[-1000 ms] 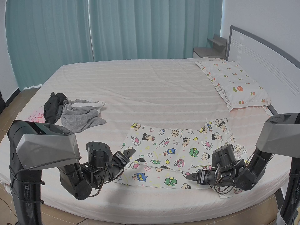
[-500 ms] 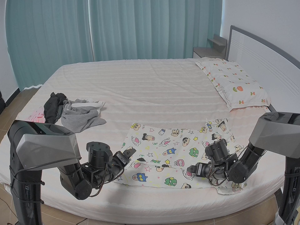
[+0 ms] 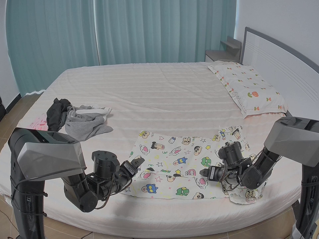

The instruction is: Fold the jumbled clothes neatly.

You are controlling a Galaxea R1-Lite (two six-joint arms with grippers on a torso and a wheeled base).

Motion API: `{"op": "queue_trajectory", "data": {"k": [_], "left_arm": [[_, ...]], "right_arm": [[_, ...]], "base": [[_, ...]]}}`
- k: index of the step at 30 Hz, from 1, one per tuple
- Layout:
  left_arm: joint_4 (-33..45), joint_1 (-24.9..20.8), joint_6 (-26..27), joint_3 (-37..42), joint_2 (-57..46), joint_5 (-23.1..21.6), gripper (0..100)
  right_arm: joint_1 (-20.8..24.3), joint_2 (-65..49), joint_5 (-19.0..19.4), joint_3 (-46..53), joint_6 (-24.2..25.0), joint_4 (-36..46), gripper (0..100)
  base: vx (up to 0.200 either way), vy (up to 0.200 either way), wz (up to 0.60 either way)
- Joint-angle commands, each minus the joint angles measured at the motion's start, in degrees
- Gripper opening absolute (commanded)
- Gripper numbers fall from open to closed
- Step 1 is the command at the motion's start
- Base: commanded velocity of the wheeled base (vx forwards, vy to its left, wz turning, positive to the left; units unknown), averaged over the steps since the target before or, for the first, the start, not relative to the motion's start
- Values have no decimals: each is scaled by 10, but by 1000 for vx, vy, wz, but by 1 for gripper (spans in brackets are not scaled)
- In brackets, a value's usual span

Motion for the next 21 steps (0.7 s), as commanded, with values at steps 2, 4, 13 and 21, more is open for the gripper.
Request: {"op": "queue_trajectory", "data": {"k": [2,4,13,21], "left_arm": [[-2,0,0,-1,3,0,100],[-3,0,0,-1,3,0,100],[-3,0,0,-1,3,0,100],[-3,-1,0,-1,3,0,100]], "right_arm": [[1,5,1,-3,1,-4,100],[1,4,1,-6,6,-16,100],[1,-2,1,-6,10,-80,100],[33,-22,23,18,40,-85,100]], "base": [[0,0,0],[0,0,0],[0,0,0],[0,0,0]]}}
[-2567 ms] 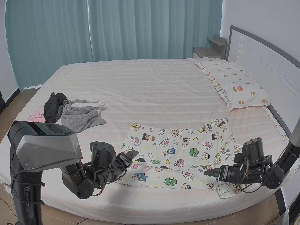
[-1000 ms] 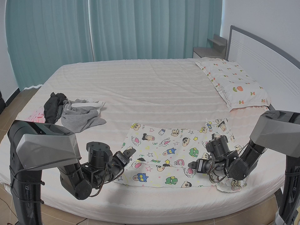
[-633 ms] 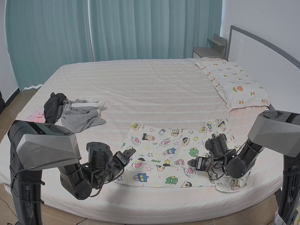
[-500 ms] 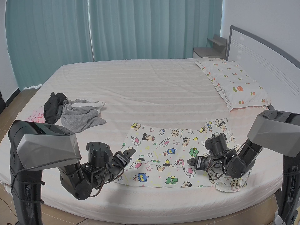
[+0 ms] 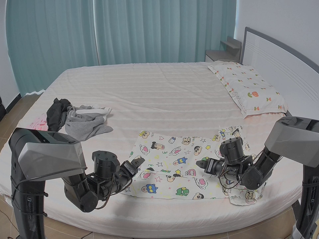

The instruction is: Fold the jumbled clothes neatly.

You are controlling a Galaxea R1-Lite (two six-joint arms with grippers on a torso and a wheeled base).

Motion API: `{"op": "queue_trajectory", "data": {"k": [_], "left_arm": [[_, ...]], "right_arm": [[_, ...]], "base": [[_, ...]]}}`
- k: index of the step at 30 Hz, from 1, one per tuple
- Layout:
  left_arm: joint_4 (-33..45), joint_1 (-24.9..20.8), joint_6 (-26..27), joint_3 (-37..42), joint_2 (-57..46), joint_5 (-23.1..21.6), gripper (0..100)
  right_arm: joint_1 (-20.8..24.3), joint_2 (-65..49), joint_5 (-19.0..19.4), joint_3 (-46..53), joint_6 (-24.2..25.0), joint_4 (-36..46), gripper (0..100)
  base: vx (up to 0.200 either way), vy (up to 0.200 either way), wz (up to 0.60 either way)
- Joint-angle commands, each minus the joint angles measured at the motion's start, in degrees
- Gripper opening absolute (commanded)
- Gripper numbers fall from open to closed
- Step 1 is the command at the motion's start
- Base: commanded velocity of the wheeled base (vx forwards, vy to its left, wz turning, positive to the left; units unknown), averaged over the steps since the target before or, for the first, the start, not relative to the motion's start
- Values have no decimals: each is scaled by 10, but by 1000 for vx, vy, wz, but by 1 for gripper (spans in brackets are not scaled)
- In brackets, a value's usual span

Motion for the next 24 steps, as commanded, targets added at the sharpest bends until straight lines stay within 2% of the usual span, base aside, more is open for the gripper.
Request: {"op": "queue_trajectory", "data": {"k": [1,15,24], "left_arm": [[0,-1,0,0,1,0,100],[0,0,1,1,1,0,100],[-1,-1,1,0,1,0,100]], "right_arm": [[17,-9,5,8,3,-1,100],[129,69,16,-77,14,19,100],[128,109,14,-141,16,43,100]], "base": [[0,0,0],[0,0,0],[0,0,0]]}}
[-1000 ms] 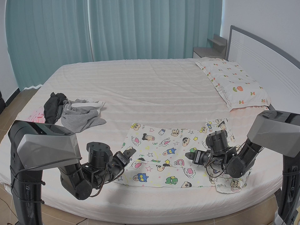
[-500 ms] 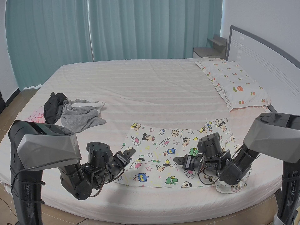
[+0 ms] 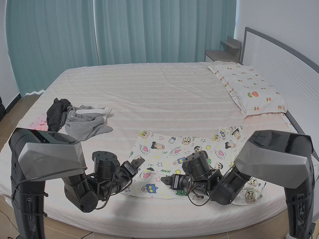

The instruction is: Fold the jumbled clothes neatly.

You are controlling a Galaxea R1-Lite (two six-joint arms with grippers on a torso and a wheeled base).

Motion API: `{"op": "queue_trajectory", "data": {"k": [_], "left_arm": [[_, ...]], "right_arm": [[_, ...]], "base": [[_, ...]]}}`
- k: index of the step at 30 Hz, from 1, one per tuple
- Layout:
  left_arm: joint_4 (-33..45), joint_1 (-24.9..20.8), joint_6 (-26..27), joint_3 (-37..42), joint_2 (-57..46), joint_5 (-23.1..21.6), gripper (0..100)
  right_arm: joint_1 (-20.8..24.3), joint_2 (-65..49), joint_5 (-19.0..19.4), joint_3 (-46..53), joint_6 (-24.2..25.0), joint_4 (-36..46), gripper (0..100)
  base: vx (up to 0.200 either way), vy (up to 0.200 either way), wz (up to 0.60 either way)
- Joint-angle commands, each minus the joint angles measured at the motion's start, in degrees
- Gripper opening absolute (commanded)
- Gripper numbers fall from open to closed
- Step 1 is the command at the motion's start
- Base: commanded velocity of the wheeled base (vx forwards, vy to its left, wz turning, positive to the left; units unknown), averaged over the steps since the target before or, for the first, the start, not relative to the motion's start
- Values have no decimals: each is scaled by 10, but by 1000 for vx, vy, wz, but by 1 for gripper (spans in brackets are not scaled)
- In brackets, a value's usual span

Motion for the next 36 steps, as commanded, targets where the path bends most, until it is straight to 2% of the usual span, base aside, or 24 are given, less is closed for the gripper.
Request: {"op": "queue_trajectory", "data": {"k": [1,6,11,14,17,20,22,25,26,27,29,30,31,32,35,36], "left_arm": [[-1,0,0,-1,0,0,100],[0,0,0,-1,1,0,100],[0,1,-1,-3,1,1,100],[0,1,1,-3,0,2,100],[0,3,9,-6,-1,5,100],[8,-1,39,-4,-23,5,100],[21,-4,73,-3,-44,5,100],[85,-16,106,-28,-59,0,100],[89,-16,107,-30,-59,0,100],[143,-21,118,-62,-55,-2,100],[185,-27,124,-88,-52,-4,100],[236,-31,133,-125,-40,-8,100],[265,-30,145,-150,-28,-10,100],[274,-28,150,-159,-23,-10,100],[325,-11,204,-198,-9,-10,100],[348,4,241,-204,-10,-11,100]], "right_arm": [[-3,28,-1,-26,1,3,100],[-18,38,-6,-59,28,-3,100],[-26,12,-20,-54,71,-52,100],[-38,-42,-42,-14,85,-96,100],[-54,-99,-41,32,86,-118,100],[-106,-197,-32,124,85,-122,100],[-144,-242,-14,184,86,-125,100],[-200,-297,32,283,86,-127,100],[-203,-299,34,287,86,-127,100],[-232,-316,62,338,86,-138,100],[-254,-322,81,369,87,-158,100],[-280,-318,104,401,87,-195,100],[-280,-318,104,401,87,-195,100],[-296,-310,122,421,88,-235,100],[-310,-298,137,444,89,-290,100],[-316,-296,141,460,89,-315,100]], "base": [[0,0,0],[0,0,0],[0,0,0],[0,0,0],[0,0,0],[0,0,0],[0,0,0],[0,0,0],[0,0,0],[0,0,0],[0,0,0],[0,0,0],[0,0,0],[0,0,0],[0,0,0],[0,0,0]]}}
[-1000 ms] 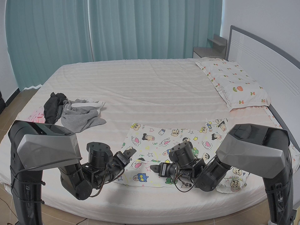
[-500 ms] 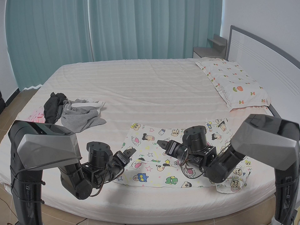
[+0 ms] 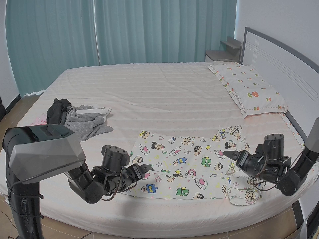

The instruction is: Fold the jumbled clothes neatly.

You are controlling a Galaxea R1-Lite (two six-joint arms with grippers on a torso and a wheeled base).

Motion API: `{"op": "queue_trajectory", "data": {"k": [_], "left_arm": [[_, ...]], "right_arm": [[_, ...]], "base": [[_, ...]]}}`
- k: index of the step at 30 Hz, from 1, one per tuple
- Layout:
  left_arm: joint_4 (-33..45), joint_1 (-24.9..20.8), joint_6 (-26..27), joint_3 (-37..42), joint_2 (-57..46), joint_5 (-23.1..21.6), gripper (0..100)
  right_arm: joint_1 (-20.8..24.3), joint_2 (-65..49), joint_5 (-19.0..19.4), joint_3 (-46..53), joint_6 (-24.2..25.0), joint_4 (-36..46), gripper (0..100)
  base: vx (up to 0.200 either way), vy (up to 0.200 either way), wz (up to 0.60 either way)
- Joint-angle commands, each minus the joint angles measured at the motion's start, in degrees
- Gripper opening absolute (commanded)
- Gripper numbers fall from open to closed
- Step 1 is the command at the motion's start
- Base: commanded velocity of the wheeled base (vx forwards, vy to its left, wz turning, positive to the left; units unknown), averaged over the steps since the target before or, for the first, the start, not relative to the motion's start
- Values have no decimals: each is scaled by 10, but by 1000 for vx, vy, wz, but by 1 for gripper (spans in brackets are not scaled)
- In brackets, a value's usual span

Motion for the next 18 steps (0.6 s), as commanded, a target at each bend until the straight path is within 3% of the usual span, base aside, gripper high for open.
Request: {"op": "queue_trajectory", "data": {"k": [1,4,9,14,18], "left_arm": [[92,22,95,-95,21,-6,100],[100,53,160,-87,24,-45,100],[97,79,219,-45,19,-125,100],[94,104,298,-15,24,-156,100],[74,107,303,-12,29,-171,100]], "right_arm": [[-75,-31,50,102,2,-96,100],[-85,-21,81,120,0,-117,100],[-94,-12,90,121,-1,-117,100],[-94,-4,91,124,-2,-118,100],[-94,-2,92,124,-2,-118,100]], "base": [[0,0,0],[0,0,0],[0,0,0],[0,0,0],[0,0,0]]}}
